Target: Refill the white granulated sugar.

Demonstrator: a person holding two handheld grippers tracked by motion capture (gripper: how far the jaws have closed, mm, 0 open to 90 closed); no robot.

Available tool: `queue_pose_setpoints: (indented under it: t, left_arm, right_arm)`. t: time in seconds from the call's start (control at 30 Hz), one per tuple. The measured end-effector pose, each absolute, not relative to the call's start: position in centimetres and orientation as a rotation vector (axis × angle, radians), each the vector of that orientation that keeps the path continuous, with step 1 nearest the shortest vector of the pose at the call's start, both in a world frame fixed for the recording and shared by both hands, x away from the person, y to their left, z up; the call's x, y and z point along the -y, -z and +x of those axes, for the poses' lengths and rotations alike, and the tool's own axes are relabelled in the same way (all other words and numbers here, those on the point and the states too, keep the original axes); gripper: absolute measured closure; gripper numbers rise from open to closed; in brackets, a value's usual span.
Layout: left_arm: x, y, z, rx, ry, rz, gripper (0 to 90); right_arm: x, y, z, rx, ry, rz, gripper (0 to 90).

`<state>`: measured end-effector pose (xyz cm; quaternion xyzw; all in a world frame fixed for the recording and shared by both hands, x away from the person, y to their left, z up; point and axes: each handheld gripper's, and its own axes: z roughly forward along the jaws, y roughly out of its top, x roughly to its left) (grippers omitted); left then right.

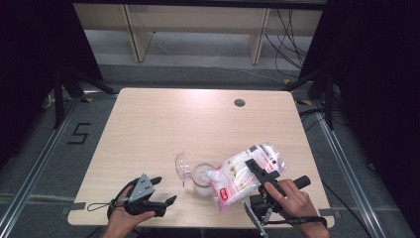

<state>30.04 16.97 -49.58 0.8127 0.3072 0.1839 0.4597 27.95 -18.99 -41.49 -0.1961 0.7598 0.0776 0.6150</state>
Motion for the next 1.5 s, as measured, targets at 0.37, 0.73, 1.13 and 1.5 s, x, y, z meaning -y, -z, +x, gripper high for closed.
queue_pose_setpoints:
  t: [0.37,0.73,1.13,1.5]
  left_arm:
    - [-16.99,49.58,30.04,-0.755,-0.454,2.003,19.7]
    - [-16.96,49.59,30.03,-0.756,-0.454,2.000,19.7]
    - [-16.96,49.58,30.04,-0.755,-0.454,2.001,19.8]
    - [-16.88,49.66,29.92,-0.783,-0.436,1.986,19.7]
  right_arm:
    - [19.07,41.67,28.23,-1.740,-0.171,-0.472,67.5]
    - [19.26,41.53,28.14,-1.756,-0.158,-0.449,67.5]
    - [19.29,41.59,28.16,-1.754,-0.157,-0.448,67.6]
    - [19.35,41.71,28.11,-1.765,-0.162,-0.427,67.7]
